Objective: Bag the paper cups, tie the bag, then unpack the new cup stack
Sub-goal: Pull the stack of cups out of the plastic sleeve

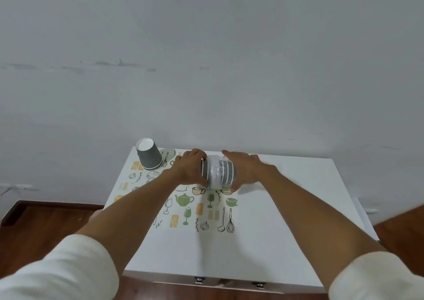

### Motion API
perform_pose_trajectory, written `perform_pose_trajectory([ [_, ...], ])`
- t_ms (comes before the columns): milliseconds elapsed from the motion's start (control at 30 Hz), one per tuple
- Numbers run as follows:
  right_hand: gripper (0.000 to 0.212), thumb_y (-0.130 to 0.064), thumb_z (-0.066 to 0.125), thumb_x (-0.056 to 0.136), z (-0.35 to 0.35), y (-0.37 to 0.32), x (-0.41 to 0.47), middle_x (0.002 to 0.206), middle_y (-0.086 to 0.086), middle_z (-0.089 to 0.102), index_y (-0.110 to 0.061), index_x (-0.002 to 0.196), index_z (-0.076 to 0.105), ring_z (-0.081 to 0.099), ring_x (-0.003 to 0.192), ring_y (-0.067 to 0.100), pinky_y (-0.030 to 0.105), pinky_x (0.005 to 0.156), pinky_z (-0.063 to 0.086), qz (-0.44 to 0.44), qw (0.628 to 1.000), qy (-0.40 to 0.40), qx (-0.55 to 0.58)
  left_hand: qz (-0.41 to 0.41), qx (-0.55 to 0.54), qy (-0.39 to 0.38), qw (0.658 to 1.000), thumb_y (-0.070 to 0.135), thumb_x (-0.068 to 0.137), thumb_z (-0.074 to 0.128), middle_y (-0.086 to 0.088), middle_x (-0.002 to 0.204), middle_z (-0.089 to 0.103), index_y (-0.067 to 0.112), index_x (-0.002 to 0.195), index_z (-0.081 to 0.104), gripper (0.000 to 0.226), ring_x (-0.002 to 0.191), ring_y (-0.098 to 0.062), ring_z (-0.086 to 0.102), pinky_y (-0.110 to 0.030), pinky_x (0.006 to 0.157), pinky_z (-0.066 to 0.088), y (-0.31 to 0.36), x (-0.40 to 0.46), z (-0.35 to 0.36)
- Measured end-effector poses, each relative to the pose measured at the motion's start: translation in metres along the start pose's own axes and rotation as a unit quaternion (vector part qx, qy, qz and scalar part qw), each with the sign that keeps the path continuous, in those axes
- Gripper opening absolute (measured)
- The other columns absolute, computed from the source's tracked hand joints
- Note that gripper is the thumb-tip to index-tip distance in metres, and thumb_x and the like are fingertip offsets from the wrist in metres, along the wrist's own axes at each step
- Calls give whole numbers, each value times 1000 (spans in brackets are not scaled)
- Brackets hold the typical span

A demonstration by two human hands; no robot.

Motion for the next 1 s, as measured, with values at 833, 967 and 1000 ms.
perform_pose_trajectory([
  [833, 92, -39, 84, 67, -38, -5, -8, 127, 1, 54, -21, 141, 34, 53, 117, 28, 42, 91, 34, 12, 983, 185, 15, -43, -64, -10, 997, 80, 58, 57, 7, 86, 72, 28, 87, 70, 61, 88, -18, 67, -38, 86, 50, -23, -4, -70],
  [967, 81, -45, 79, 70, -51, -27, -1, 117, 4, 55, -19, 130, 32, 55, 109, 31, 45, 90, 39, 32, 974, 214, 70, -79, -206, 74, 973, 68, 72, 63, -4, 84, 73, 13, 86, 71, 57, 78, -22, 68, -35, 72, 52, -49, -20, -119],
  [1000, 79, -47, 79, 70, -52, -36, 2, 115, 3, 55, -19, 128, 33, 55, 107, 30, 45, 90, 40, 27, 974, 214, 74, -79, -259, 109, 956, 61, 78, 67, -4, 86, 74, 11, 93, 71, 52, 77, -21, 69, -34, 70, 52, -58, -25, -129],
])
Point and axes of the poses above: each hand's wrist, its own x-axis towards the middle knuckle, its own z-axis out of the palm, y = z × x, the point moved 6 cm from there along x, towards the middle knuckle
